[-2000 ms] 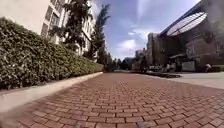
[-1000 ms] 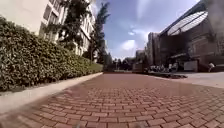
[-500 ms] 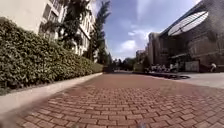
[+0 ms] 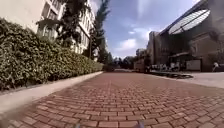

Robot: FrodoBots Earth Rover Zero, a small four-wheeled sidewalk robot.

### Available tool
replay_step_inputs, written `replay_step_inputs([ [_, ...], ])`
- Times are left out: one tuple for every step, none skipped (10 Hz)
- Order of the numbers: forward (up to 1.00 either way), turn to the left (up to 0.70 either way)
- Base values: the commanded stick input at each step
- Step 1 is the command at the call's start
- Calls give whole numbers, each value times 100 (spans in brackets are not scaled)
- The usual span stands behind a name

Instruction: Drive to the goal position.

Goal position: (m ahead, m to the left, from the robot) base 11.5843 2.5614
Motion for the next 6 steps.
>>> replay_step_inputs([
  [70, 0],
  [70, 0],
  [70, 0],
  [70, 0],
  [70, 0],
  [70, 0],
])
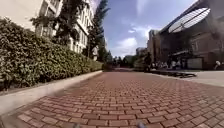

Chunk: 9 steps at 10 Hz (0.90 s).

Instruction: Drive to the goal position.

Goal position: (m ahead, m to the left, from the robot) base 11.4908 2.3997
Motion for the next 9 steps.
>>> replay_step_inputs([
  [70, 0],
  [70, 0],
  [70, 0],
  [70, 0],
  [70, 0],
  [70, 0],
  [70, 0],
  [70, 0],
  [70, 0],
])
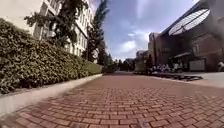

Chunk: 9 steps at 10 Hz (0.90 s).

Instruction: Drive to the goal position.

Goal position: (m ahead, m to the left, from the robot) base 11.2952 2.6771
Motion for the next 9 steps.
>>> replay_step_inputs([
  [70, 0],
  [70, 0],
  [70, 0],
  [70, 0],
  [70, 0],
  [70, 0],
  [70, 0],
  [70, 0],
  [70, 0],
])
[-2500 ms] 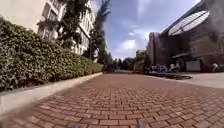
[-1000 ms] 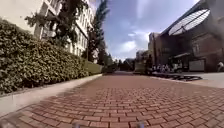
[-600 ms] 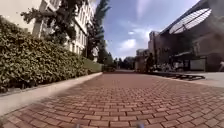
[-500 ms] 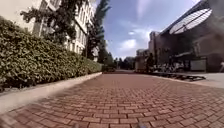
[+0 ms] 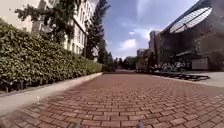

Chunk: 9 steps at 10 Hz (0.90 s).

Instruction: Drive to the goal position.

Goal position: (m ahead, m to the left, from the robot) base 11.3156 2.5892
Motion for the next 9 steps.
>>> replay_step_inputs([
  [70, 0],
  [70, 0],
  [70, 0],
  [70, 0],
  [70, 0],
  [70, 0],
  [70, 0],
  [70, 0],
  [70, 0],
])
